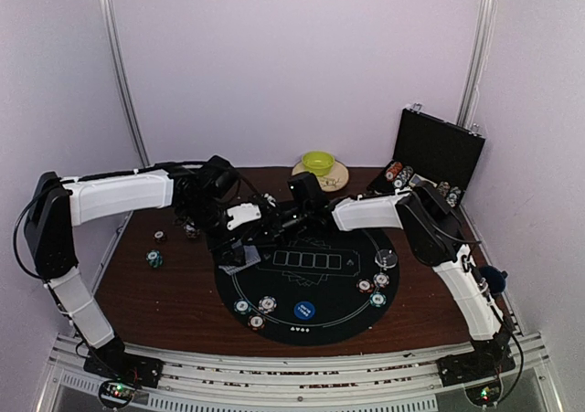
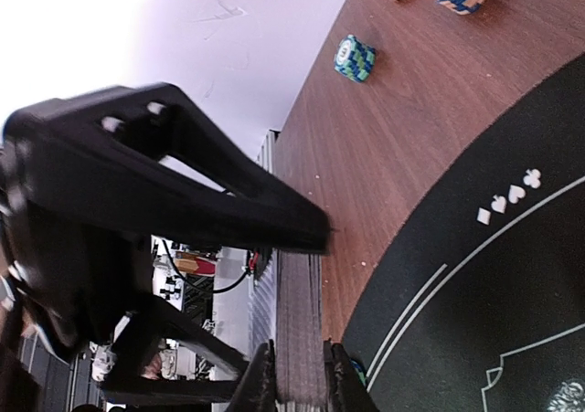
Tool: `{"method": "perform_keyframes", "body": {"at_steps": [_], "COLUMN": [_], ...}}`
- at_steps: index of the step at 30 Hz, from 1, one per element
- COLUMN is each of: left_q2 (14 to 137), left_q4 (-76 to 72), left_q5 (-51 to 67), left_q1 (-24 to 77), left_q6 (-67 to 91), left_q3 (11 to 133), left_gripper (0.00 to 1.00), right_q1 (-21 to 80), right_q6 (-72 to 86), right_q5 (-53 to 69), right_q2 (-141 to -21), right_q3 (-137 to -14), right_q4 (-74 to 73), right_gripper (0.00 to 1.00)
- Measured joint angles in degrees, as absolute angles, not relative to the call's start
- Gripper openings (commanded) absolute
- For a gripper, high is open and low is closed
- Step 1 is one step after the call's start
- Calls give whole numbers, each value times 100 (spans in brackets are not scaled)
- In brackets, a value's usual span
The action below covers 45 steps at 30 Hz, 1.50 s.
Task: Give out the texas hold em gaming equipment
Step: Pass from the left arm to the right, then pass from the right arm to the left
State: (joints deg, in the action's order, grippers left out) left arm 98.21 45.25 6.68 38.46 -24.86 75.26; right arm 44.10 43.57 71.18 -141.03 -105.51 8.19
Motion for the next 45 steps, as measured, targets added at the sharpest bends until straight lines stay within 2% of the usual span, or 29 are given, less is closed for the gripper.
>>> {"method": "perform_keyframes", "body": {"at_steps": [4, 13, 21, 29, 31, 34, 40, 45], "left_q2": [9496, 9188, 10307, 11030, 11113, 11205, 11439, 11633], "left_q4": [4464, 4418, 4755, 5363, 5472, 5583, 5841, 6077], "left_q5": [1125, 3258, 5288, 6235, 6351, 6455, 6608, 6722], "left_q1": [3557, 1835, 1682, 1693, 1726, 1828, 2128, 2145], "left_q6": [-2569, -3022, -3603, -4206, -4303, -4403, -4606, -4792], "left_q3": [7432, 7476, 8009, 8689, 8840, 8960, 9052, 9148], "left_gripper": [98, 98, 98, 97, 92, 71, 53, 31], "right_q1": [4377, 4187, 4001, 3966, 3975, 3986, 3988, 3988], "right_q6": [3872, 2547, 1529, 913, 805, 703, 550, 427], "right_q5": [6989, 6567, 6202, 6128, 6112, 6031, 5935, 5861], "right_q2": [-14103, -14007, -13472, -13034, -13041, -13072, -13082, -13082], "right_q3": [-10733, -11299, -11734, -12040, -12077, -12180, -12296, -12298], "right_q4": [233, -1278, -2320, -2792, -2952, -3170, -3330, -3439], "right_gripper": [0, 0, 0, 0, 0, 0, 0, 0]}}
